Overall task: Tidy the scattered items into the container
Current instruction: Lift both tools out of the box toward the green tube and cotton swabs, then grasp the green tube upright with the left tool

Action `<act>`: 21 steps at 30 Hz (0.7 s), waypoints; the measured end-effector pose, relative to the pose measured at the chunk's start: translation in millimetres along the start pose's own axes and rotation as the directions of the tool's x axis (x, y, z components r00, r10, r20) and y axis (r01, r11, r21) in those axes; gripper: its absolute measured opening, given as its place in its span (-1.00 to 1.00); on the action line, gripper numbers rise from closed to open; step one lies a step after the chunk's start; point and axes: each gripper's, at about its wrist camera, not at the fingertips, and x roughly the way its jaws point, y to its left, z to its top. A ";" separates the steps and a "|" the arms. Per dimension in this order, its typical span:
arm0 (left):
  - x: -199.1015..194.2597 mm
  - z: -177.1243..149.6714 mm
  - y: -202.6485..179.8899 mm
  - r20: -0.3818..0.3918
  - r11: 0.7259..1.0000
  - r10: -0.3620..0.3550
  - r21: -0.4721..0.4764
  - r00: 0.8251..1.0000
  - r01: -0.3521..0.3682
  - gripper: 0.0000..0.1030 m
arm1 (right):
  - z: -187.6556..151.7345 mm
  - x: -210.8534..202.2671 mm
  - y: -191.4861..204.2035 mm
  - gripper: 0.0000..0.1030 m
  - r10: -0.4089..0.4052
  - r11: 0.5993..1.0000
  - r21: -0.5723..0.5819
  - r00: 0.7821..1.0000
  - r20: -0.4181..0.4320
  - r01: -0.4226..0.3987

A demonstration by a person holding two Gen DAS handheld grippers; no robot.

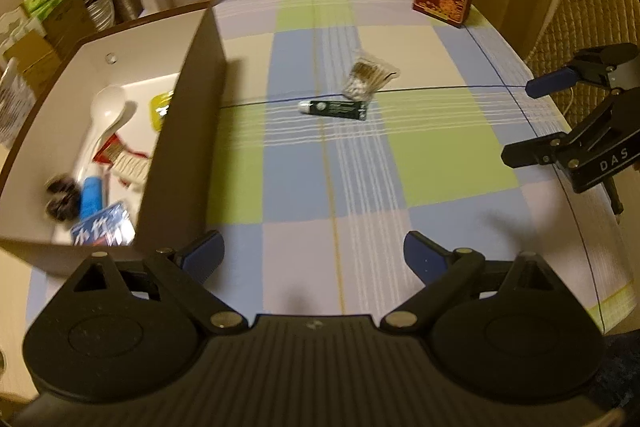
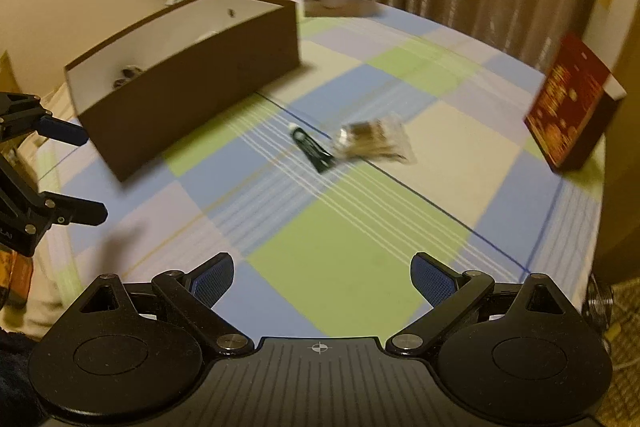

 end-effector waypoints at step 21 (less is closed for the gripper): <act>104.8 83.6 -12.5 -0.104 0.901 -0.115 0.409 0.988 0.148 0.36 | -19.5 37.7 -71.9 0.94 -0.082 0.961 0.254 0.990 -0.116 0.109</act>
